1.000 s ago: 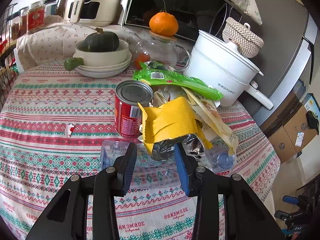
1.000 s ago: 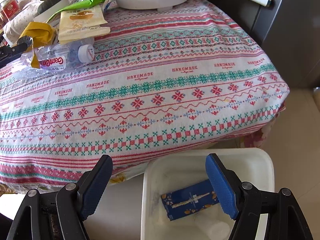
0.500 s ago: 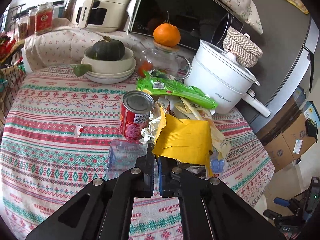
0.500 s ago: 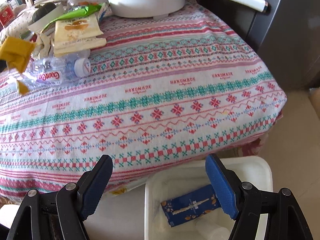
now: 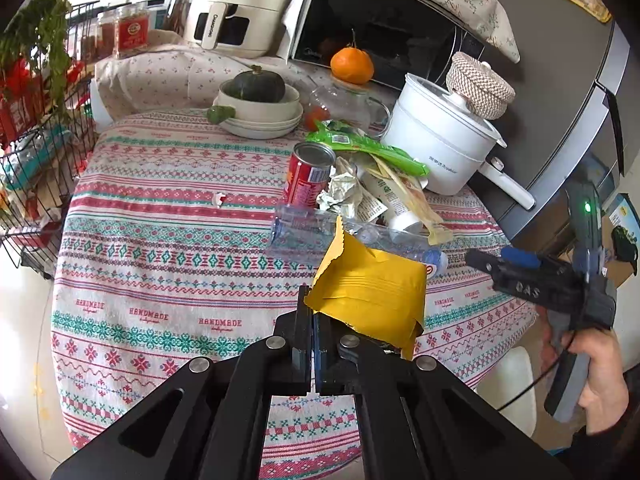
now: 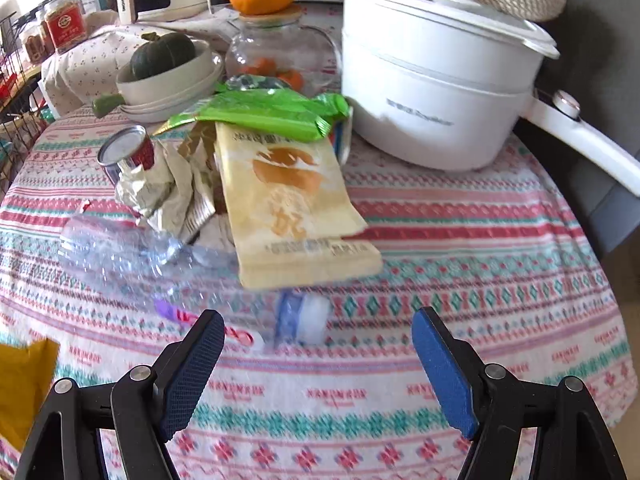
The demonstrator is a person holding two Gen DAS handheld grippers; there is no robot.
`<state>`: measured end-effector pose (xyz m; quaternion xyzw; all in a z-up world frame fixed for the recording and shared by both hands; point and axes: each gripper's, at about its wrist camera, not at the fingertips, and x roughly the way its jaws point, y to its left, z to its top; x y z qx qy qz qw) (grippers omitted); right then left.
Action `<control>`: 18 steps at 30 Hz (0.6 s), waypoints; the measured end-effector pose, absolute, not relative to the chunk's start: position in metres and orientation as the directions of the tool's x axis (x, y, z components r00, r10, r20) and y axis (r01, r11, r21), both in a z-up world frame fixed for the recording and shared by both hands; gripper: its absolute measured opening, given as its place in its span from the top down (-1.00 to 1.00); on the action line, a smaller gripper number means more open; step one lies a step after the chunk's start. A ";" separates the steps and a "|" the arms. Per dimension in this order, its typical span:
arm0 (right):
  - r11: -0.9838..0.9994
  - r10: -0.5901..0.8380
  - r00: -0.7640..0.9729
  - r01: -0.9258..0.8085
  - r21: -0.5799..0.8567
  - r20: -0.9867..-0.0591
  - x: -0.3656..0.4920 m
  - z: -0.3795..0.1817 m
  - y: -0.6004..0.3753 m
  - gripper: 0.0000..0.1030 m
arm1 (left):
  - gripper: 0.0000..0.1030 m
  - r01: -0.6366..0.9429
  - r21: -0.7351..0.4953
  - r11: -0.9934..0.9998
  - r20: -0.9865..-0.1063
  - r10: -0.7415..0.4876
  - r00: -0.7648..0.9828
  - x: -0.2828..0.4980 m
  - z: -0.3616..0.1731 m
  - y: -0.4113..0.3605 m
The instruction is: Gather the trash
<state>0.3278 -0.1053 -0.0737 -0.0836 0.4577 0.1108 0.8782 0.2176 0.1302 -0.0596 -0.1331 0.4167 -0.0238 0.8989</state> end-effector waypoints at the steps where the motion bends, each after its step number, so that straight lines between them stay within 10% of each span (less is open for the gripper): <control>1: 0.959 0.123 0.561 -0.279 -0.046 -0.818 0.335 -0.075 -0.097 -0.57 | 1.00 -0.067 -0.239 0.969 -0.744 -0.138 0.654 0.218 -0.061 0.131; 12: 0.937 0.053 0.572 -0.313 -0.158 -0.818 0.390 -0.110 -0.043 -0.37 | 1.00 -0.097 -0.173 0.980 -0.749 -0.067 0.659 0.227 -0.072 0.156; 18: 0.937 0.017 0.578 -0.294 -0.189 -0.816 0.394 -0.116 -0.045 0.46 | 1.00 -0.109 -0.185 0.977 -0.749 -0.069 0.659 0.228 -0.073 0.165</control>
